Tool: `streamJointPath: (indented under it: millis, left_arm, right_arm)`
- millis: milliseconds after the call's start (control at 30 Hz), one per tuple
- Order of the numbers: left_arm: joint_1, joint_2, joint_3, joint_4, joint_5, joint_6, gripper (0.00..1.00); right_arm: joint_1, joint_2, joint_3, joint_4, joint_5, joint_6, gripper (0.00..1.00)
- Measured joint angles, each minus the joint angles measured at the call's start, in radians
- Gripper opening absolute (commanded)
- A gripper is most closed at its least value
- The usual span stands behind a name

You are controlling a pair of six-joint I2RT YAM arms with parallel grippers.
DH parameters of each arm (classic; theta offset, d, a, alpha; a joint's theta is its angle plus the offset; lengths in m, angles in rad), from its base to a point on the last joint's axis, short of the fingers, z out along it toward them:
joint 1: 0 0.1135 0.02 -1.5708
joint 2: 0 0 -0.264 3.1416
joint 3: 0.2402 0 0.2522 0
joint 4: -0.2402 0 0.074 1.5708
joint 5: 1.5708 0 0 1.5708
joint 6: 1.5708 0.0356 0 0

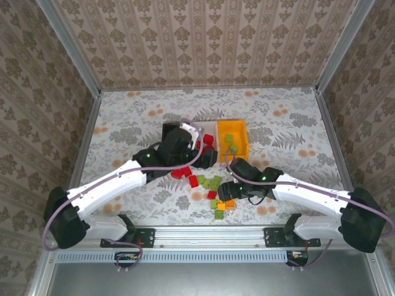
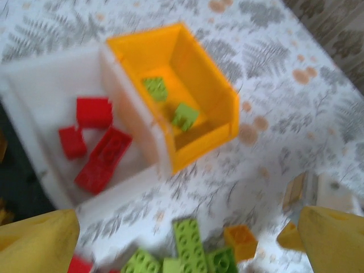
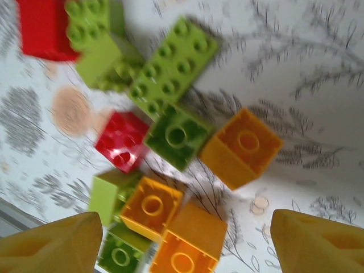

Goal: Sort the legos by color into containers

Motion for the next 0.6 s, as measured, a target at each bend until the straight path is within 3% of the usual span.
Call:
streamJointPath:
  millis: [233, 400, 600]
  left_arm:
    - [-0.017, -0.158, -0.2, -0.027, -0.084, -0.077, 1.0]
    - [-0.017, -0.231, -0.257, -0.043, -0.123, -0.123, 1.0]
    - [-0.017, -0.254, -0.274, -0.072, -0.154, -0.148, 1.0]
  right_arm:
    - [0.071, 0.069, -0.021, -0.004, 0.003, 0.031, 0.75]
    - [0.075, 0.08, -0.025, -0.006, 0.04, 0.058, 0.53]
    - [0.075, 0.08, -0.028, -0.036, 0.078, 0.068, 0.37]
